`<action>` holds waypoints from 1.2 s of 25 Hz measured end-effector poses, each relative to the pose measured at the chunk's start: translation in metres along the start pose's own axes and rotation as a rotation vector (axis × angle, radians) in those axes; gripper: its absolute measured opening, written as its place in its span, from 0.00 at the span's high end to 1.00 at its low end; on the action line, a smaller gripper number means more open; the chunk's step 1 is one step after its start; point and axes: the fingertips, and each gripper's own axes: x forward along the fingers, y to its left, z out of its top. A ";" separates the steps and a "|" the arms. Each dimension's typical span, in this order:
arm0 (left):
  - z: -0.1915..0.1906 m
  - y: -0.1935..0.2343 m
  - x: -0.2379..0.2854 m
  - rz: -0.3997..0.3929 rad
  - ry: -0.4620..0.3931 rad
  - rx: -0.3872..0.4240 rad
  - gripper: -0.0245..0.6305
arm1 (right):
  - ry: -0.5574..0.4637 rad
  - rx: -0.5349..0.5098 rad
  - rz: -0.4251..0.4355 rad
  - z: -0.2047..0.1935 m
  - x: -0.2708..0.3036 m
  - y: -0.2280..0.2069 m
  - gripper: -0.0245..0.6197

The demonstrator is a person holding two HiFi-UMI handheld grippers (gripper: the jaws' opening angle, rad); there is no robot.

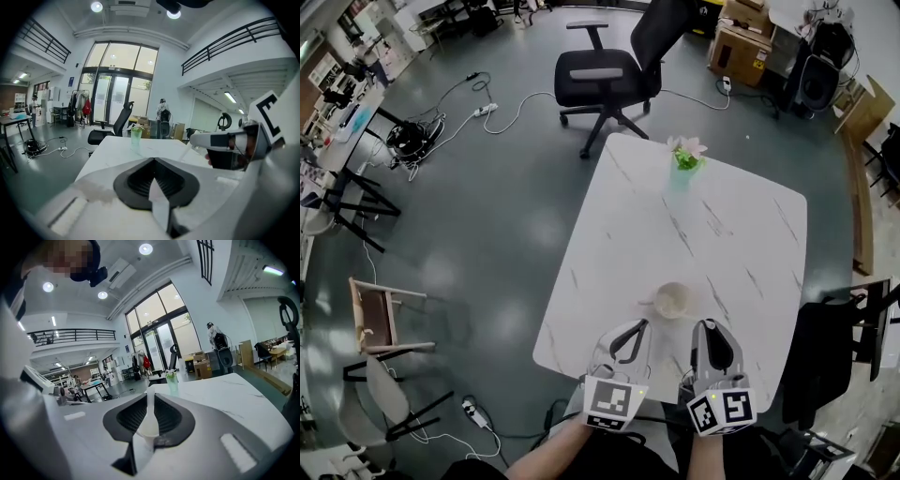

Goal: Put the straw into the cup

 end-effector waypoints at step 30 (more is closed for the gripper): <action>-0.036 0.029 0.039 0.017 0.103 -0.044 0.96 | 0.168 -0.041 0.005 -0.072 0.066 -0.029 0.89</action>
